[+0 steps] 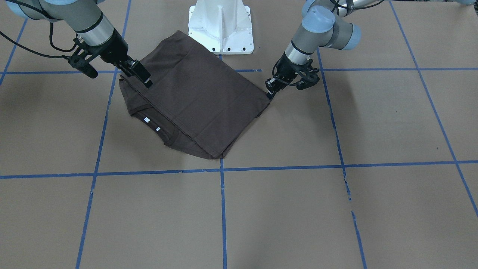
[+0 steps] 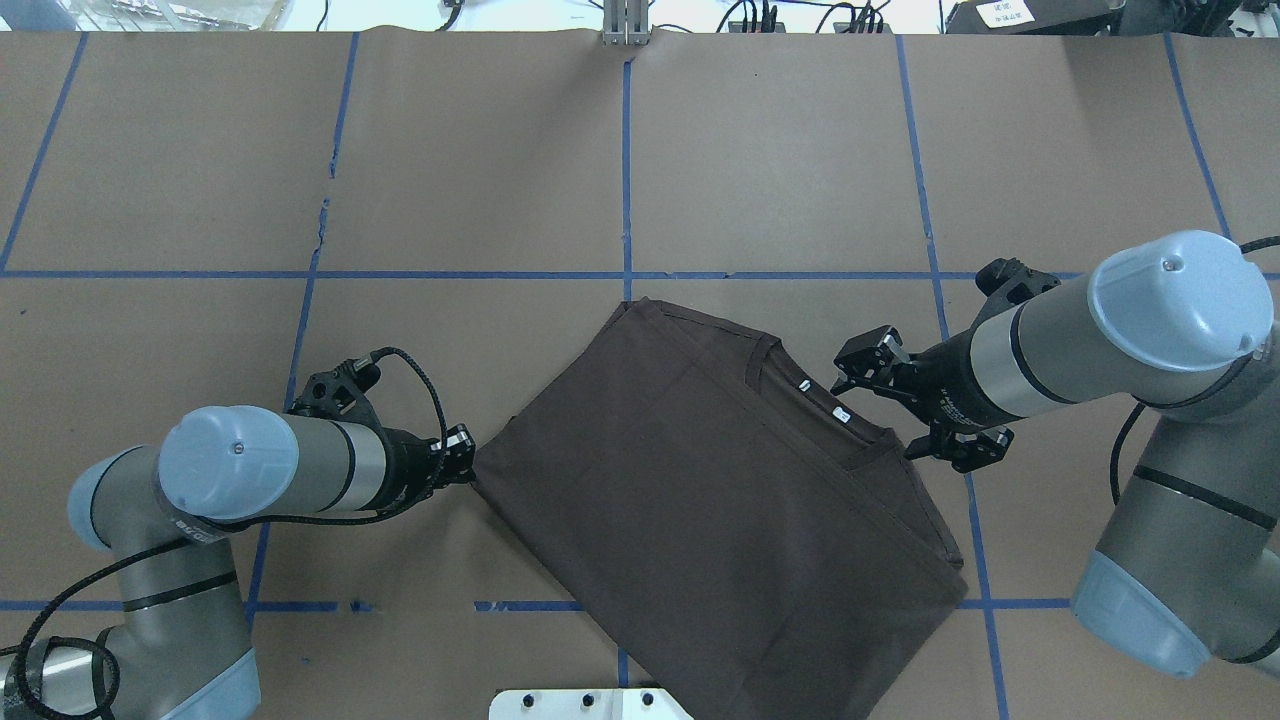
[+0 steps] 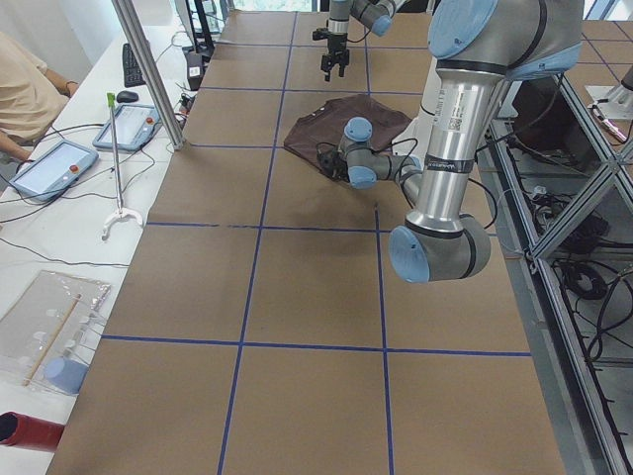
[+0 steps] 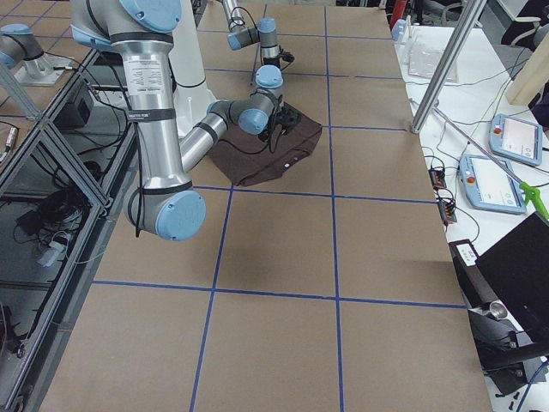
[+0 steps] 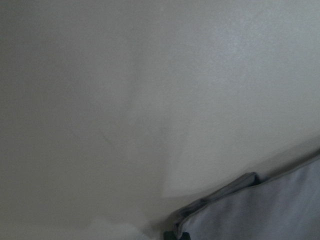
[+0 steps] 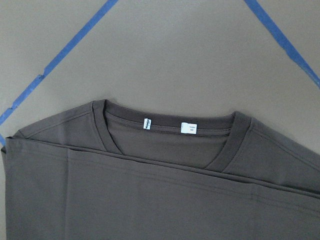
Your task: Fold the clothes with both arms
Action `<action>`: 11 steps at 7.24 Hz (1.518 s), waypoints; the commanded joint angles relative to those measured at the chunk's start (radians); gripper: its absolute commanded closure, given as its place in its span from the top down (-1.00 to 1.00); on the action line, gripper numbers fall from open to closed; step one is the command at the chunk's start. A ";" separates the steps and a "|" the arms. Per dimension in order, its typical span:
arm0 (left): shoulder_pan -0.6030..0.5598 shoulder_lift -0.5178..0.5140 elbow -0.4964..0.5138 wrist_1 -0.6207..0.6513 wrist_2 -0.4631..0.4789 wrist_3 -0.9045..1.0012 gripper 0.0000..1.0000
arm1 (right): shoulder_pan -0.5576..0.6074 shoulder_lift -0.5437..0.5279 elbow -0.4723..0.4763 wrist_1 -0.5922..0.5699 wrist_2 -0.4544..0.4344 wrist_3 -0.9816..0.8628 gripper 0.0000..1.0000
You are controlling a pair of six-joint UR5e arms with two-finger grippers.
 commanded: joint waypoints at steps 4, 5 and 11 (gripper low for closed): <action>-0.326 -0.347 0.344 0.048 -0.013 0.352 -1.00 | -0.007 0.030 -0.006 0.000 -0.030 0.000 1.00; -0.380 -0.450 0.477 0.031 -0.017 0.368 -1.00 | -0.013 0.050 -0.021 0.000 -0.037 0.003 1.00; -0.419 -0.347 0.335 -0.056 -0.188 0.352 -0.07 | -0.329 0.283 -0.296 -0.011 -0.456 0.213 0.95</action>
